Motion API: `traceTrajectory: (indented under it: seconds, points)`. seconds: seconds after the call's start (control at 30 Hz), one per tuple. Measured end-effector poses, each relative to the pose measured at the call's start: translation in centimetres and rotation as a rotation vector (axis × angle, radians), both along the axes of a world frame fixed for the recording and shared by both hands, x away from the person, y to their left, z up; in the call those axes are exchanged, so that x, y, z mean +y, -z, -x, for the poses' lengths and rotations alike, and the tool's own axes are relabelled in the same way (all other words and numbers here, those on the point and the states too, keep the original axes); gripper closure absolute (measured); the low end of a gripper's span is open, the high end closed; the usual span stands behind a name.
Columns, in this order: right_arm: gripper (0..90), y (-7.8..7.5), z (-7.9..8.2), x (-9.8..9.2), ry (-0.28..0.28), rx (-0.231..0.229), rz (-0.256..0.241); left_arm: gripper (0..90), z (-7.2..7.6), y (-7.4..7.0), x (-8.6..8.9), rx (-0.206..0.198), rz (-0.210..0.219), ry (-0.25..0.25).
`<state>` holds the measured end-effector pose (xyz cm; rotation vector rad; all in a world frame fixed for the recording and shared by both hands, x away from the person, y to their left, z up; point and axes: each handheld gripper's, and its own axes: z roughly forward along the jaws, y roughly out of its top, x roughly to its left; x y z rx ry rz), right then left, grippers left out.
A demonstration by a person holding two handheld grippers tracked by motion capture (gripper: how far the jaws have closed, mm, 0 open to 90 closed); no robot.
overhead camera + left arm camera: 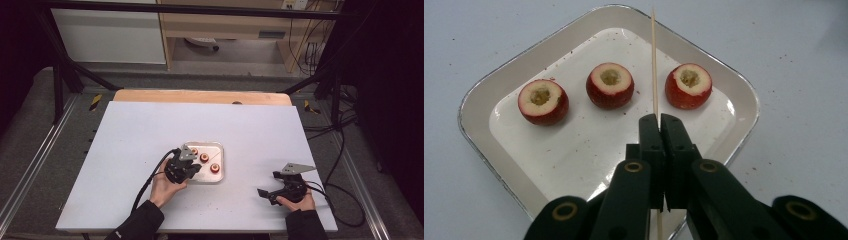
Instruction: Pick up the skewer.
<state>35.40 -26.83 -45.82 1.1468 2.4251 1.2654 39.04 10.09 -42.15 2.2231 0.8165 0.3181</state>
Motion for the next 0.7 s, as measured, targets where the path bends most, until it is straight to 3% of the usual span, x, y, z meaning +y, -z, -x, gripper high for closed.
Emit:
traceTrajectory:
  seconds: [0.37,0.7]
  points:
    - [0.5,-0.5,0.1,1.0,-0.019,-0.027,0.036,88.6,1.3,-0.9,0.5,0.004,-0.005,0.03]
    - [0.6,-1.2,0.1,2.7,-0.033,-0.066,0.13,88.5,2.2,-1.4,0.9,0.009,-0.007,0.055]
